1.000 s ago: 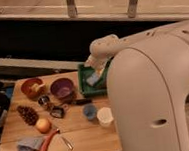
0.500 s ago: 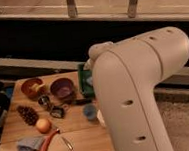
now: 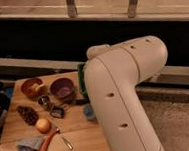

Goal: Place sponge in plastic cup

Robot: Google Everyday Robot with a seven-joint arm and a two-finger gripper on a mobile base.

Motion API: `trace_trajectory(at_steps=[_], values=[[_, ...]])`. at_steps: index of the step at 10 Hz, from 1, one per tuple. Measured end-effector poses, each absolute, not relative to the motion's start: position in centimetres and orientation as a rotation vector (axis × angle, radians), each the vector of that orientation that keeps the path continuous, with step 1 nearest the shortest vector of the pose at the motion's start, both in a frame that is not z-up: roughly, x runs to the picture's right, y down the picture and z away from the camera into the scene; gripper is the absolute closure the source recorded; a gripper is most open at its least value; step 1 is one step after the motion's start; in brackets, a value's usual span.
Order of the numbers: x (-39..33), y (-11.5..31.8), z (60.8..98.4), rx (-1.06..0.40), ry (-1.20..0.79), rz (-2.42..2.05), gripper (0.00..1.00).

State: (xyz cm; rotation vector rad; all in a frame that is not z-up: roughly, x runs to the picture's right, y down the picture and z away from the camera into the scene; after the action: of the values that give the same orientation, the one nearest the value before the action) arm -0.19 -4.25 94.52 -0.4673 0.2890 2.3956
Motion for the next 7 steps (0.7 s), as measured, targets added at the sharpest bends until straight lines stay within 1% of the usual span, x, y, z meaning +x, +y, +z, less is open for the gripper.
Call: trace_trajectory(at_steps=[2,3,4,7], values=[[0.2,-4.2,94.6,-0.452,0.293,2.396,0.35],[0.4,-4.2,95.0,-0.417,0.288,2.399,0.35],[0.7,-3.8,96.0,-0.379,0.284,2.401,0.35],[2.2,-3.0,98.6,-0.361,0.288,2.447,0.35]])
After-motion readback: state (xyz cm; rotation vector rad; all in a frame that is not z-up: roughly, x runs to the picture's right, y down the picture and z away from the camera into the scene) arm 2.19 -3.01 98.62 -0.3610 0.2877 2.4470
